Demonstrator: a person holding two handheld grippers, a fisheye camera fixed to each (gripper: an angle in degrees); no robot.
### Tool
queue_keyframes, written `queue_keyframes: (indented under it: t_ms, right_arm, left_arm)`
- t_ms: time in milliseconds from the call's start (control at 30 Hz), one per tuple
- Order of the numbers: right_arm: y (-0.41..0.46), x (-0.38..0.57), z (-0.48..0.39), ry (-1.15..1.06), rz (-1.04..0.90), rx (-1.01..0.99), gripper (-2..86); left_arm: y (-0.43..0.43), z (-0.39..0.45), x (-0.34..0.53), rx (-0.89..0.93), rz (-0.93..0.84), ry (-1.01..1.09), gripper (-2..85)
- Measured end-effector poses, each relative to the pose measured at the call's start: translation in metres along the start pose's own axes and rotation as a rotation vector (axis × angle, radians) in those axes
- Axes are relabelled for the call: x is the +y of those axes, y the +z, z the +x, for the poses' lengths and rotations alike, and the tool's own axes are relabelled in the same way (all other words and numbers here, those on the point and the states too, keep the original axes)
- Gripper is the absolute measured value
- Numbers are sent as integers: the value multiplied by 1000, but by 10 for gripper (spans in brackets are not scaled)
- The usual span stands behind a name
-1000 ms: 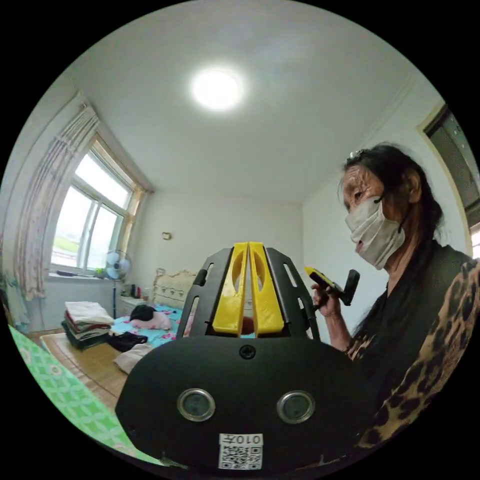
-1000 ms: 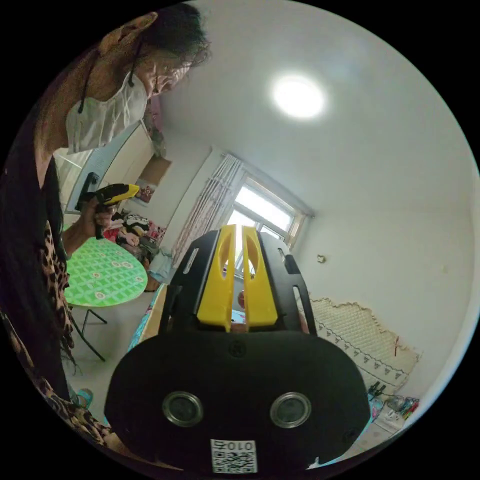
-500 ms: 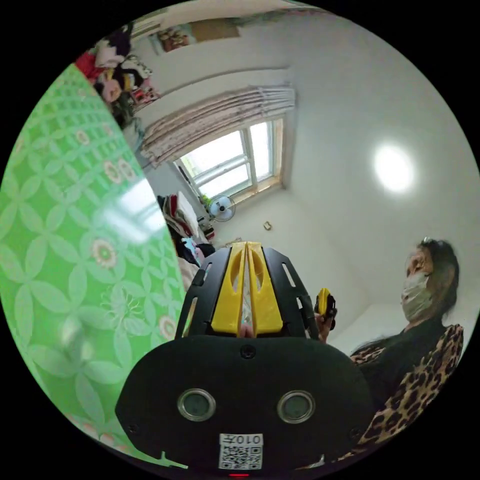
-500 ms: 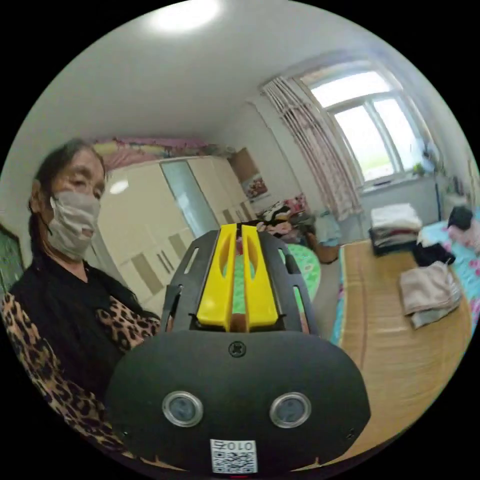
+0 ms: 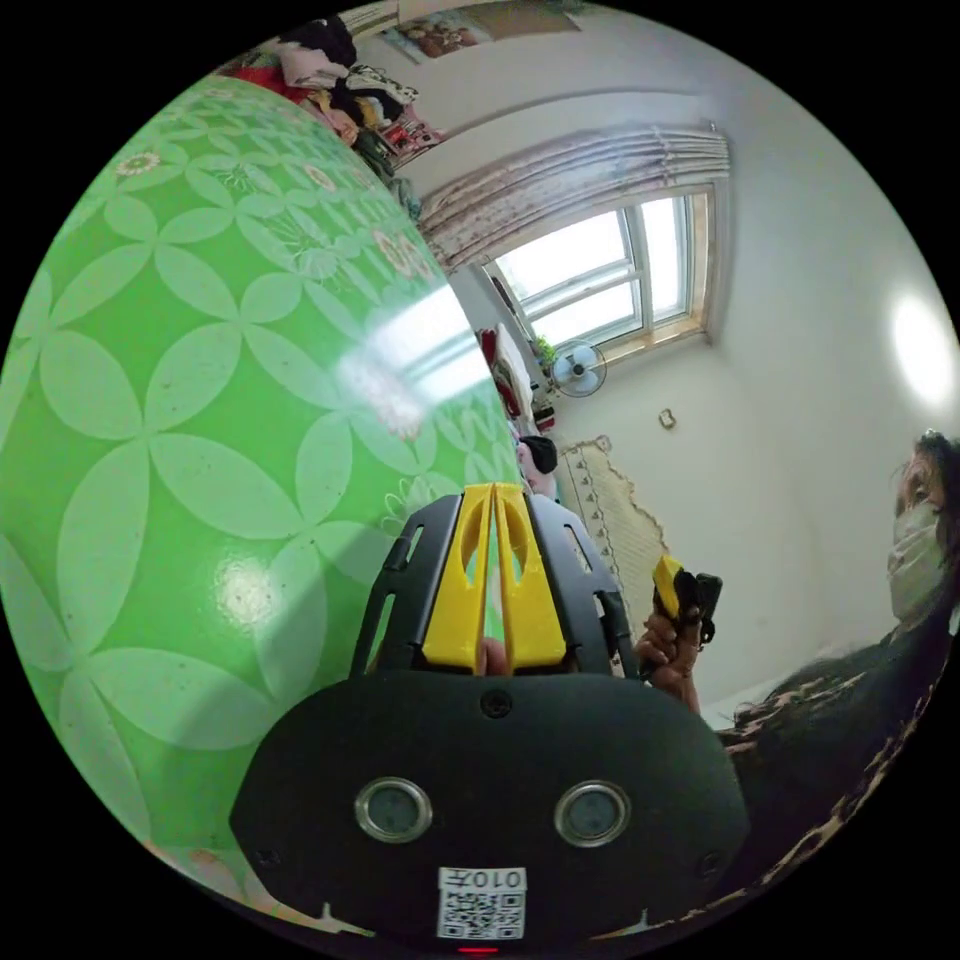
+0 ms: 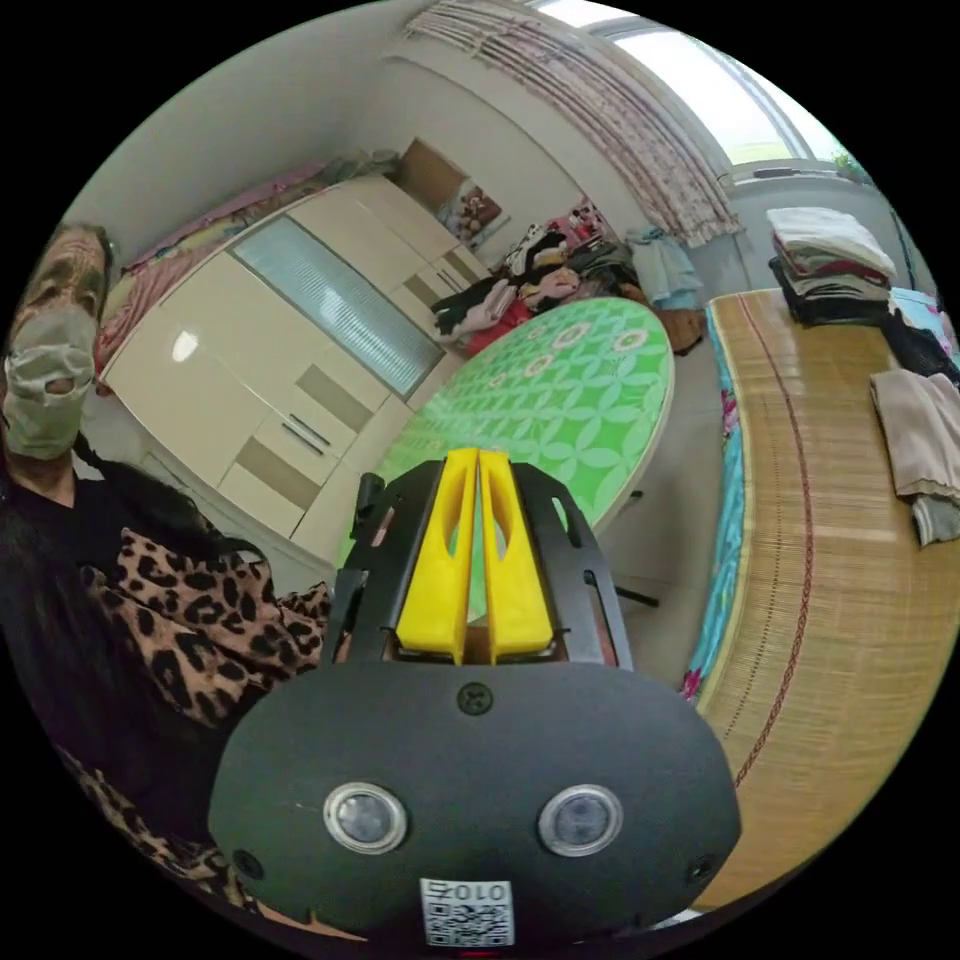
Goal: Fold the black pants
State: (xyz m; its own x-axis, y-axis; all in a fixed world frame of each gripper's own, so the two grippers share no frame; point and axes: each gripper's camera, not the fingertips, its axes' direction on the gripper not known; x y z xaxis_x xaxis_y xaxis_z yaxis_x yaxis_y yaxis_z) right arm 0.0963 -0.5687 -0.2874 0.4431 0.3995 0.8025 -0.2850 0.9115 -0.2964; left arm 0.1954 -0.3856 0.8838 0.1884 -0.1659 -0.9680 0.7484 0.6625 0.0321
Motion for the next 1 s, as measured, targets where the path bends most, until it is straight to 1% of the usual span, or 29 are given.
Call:
queue_keyframes:
  t_ms: [100, 167, 267, 333, 367, 467, 533, 600, 633, 700, 767, 800, 867, 933, 1000]
  right_arm:
    - [33, 24, 58, 35, 18, -123, 34]
    - [57, 33, 88, 51, 0, -180, 34]
    - [100, 39, 129, 59, -45, -261, 30]
    - [133, 38, 155, 42, -94, -416, 27]
    - [140, 38, 160, 29, -104, -440, 26]
    - [177, 41, 180, -92, -209, -502, 25]
    - [200, 58, 199, -168, -286, -646, 25]
    - [211, 84, 211, -203, -336, -696, 25]
    - [213, 101, 218, -194, -346, -769, 24]
    - [202, 125, 227, -221, -322, -832, 23]
    - [196, 149, 253, -121, -269, -881, 23]
    - [190, 163, 267, -87, -221, -936, 23]
    - [183, 188, 267, -101, -213, -912, 24]
    - [184, 219, 257, -141, -276, -895, 27]
    - [183, 241, 258, -125, -292, -900, 31]
  left_arm:
    - [-4, -9, 2, -21, 43, -102, -1]
    - [-10, -18, 11, -93, 120, -237, 0]
    - [-10, -10, 12, -149, 134, -237, -1]
    - [-10, -4, 14, -176, 139, -221, -1]
    - [-10, 0, 16, -191, 145, -212, -1]
    - [-12, 0, 24, -180, 168, -237, -2]
    - [-14, -4, 28, -146, 170, -261, -2]
    - [-15, -3, 30, -139, 167, -255, -2]
    - [-15, 0, 32, -144, 166, -253, -1]
    - [-14, 1, 34, -138, 158, -251, -1]
    - [-13, 4, 37, -139, 144, -245, -2]
    - [-13, 5, 38, -140, 139, -246, -2]
    - [-13, 7, 42, -129, 121, -244, -2]
    - [-12, 9, 45, -125, 108, -245, -2]
    - [-9, 15, 49, -144, 85, -230, -2]
